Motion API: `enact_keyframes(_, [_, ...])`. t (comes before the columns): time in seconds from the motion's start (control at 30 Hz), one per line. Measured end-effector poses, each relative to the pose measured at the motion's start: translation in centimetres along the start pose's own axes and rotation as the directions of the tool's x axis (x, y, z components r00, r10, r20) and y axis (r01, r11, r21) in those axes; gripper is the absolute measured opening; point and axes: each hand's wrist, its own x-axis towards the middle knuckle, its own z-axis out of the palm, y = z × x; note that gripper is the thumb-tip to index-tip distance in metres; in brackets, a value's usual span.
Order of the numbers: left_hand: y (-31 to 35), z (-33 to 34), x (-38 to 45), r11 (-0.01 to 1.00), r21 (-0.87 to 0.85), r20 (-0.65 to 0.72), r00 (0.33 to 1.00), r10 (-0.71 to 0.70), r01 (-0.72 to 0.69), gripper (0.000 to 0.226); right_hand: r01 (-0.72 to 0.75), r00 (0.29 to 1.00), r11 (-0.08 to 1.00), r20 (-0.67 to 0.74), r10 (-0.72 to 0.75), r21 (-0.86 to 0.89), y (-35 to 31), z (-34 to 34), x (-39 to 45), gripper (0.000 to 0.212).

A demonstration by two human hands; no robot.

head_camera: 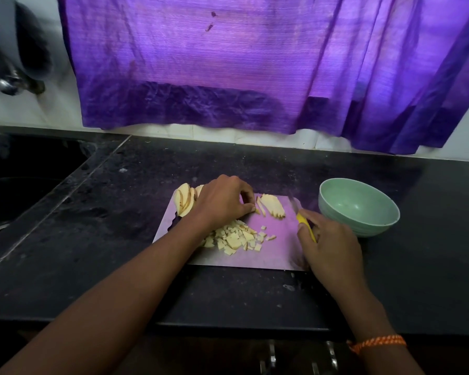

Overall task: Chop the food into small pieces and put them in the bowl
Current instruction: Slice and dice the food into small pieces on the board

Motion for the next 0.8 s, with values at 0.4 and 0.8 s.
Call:
enact_keyframes(0.4, [0.1,0.7,0.1,0.994,0.004,0.007,0.994,0.109,-0.109,0.038,0.024,0.997,0.997,0.069,-0.019,-0.075,-0.2,1.3,0.6,0.049])
enact_keyframes(0.8, [0.2,1.5,2.2,0.886,0.211,0.205,0.905,0.373,-0.413,0.060,-0.001,0.996,0.975,0.085,0.020,-0.222,-1.3,1.1,0.3,0.039])
